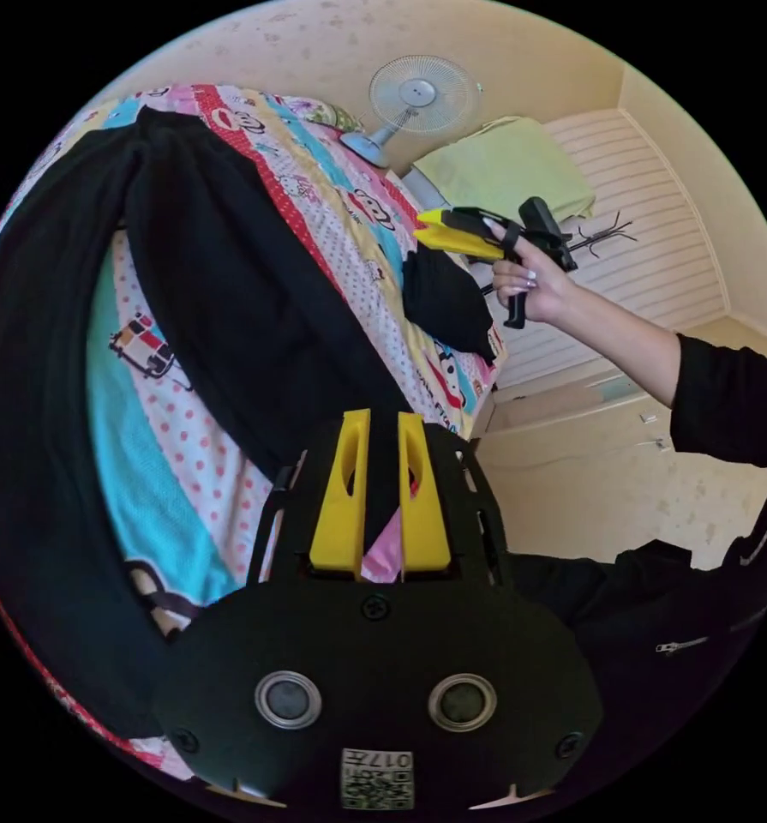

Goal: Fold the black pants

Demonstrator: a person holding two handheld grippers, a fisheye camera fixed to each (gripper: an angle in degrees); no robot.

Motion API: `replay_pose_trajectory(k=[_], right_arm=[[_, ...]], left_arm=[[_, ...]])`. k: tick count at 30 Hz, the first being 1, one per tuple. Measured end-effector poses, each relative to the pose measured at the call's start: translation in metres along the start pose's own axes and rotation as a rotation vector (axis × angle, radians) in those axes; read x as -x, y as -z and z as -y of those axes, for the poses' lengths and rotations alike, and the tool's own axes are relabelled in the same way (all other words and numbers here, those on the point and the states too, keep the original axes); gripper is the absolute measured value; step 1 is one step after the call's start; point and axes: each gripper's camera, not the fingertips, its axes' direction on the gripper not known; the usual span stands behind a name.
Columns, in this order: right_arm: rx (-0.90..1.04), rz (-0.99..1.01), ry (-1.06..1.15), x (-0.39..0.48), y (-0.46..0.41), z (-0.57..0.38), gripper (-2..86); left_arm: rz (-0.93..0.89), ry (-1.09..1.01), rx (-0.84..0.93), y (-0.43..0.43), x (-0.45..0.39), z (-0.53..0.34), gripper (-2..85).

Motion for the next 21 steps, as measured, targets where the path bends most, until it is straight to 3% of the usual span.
replay_pose_trajectory(k=[3, 8, 13, 16, 21], right_arm=[[0.031, 0.016, 0.106, -0.007, -0.027, 0.062, 9.3], [0.09, -0.028, 0.24, -0.018, -0.105, 0.174, 10.1], [0.037, 0.033, 0.182, -0.048, -0.19, 0.245, 10.8], [0.144, 0.009, 0.182, -0.062, -0.25, 0.249, 7.2], [0.078, -0.116, 0.38, -0.045, -0.229, 0.242, 3.5]], left_arm=[[-0.051, 0.041, -0.043, -0.046, -0.001, 0.009, 6.2], [0.023, 0.056, -0.06, -0.122, -0.019, 0.004, 6.5], [0.206, 0.101, -0.103, -0.174, -0.017, -0.02, 6.4], [0.265, 0.215, -0.138, -0.18, 0.013, -0.044, 2.7], [0.045, 0.383, -0.287, -0.178, 0.067, -0.086, -0.6]])
